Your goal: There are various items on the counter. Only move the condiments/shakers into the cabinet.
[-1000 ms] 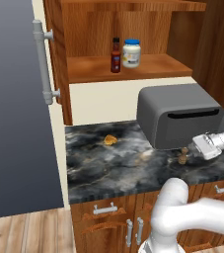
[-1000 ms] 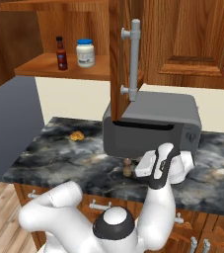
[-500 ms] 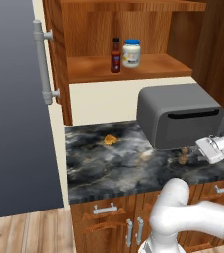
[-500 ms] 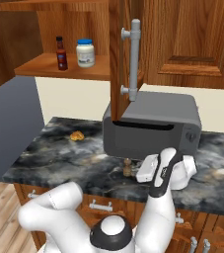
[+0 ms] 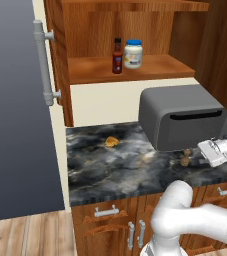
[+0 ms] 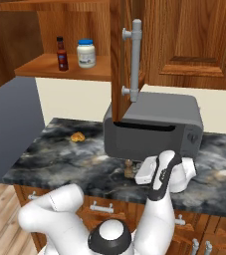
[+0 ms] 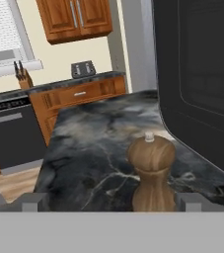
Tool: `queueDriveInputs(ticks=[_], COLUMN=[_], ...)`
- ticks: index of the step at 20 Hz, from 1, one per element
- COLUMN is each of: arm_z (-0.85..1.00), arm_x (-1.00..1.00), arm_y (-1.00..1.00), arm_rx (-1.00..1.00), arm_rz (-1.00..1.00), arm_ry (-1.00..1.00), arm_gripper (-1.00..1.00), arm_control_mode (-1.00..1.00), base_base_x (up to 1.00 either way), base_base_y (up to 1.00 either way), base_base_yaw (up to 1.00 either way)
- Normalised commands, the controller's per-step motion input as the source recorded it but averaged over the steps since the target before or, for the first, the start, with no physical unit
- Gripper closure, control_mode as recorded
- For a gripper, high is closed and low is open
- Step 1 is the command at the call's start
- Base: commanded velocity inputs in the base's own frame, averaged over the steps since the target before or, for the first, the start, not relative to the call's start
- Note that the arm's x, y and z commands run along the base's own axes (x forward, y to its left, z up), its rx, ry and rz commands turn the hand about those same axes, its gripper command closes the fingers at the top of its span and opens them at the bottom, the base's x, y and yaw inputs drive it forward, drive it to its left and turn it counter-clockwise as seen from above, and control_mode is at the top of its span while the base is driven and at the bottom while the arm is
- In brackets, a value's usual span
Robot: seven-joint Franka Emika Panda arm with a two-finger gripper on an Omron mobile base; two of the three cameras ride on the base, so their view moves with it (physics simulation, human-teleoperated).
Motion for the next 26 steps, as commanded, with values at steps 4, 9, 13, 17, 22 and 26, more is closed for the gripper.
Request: queueDriveInputs(ticks=[4, 9, 13, 17, 22, 26], arm_z=[0.0, 0.0, 0.0, 0.0, -0.06, -0.03], arm_x=[0.0, 0.0, 0.0, 0.0, 0.0, 0.0], arm_y=[0.14, 0.01, 0.0, 0.05, 0.3, 0.28], arm_rx=[0.0, 0.0, 0.0, 0.0, 0.0, 0.0], arm_rz=[0.0, -0.05, -0.19, -0.24, -0.09, -0.02], arm_ry=[0.01, 0.0, 0.02, 0.03, 0.06, 0.08], arm_gripper=[-1.0, -1.0, -1.0, -1.0, -1.0, -1.0], arm_control_mode=[-1.0, -1.0, -1.0, -1.0, -1.0, -1.0], base_base_x=[0.0, 0.0, 0.0, 0.0, 0.0, 0.0], base_base_y=[0.0, 0.0, 0.0, 0.0, 0.0, 0.0], base_base_yaw=[0.0, 0.0, 0.0, 0.0, 0.0, 0.0])
